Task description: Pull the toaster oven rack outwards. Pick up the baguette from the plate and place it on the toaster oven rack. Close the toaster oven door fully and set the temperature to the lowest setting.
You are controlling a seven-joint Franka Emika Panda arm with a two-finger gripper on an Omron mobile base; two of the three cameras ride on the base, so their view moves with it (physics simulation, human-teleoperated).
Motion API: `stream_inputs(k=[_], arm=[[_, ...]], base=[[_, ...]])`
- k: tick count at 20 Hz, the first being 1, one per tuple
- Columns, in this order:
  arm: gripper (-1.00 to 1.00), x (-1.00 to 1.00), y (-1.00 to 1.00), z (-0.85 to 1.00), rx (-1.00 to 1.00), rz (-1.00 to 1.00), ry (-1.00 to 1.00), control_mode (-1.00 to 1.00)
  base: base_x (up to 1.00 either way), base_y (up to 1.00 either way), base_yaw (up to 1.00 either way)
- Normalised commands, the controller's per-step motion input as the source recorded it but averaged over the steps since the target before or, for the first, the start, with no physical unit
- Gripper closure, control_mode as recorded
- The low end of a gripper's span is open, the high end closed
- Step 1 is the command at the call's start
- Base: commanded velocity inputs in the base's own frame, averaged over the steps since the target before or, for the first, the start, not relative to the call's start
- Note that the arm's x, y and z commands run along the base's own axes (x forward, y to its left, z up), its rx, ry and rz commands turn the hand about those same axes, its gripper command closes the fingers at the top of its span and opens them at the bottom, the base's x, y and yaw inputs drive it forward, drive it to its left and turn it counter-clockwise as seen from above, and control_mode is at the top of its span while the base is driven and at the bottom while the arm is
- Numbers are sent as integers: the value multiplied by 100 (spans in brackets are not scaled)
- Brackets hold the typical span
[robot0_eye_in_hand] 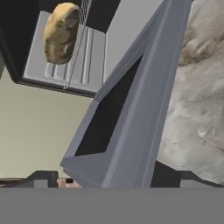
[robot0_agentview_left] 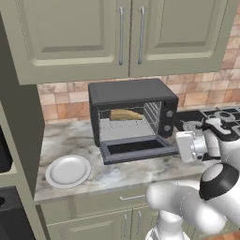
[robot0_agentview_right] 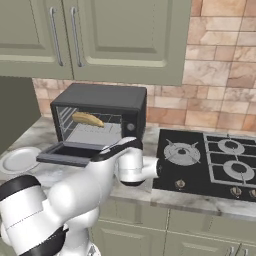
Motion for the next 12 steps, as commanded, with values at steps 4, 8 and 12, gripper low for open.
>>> stream_inputs(k=[4, 8, 12], arm=[[-100, 35, 1, 46, 0, 0, 0, -100], [-100, 46, 2, 34, 0, 0, 0, -100], [-100, 56, 2, 27, 0, 0, 0, -100]], base=[[0, 0, 0], [0, 0, 0], [0, 0, 0]])
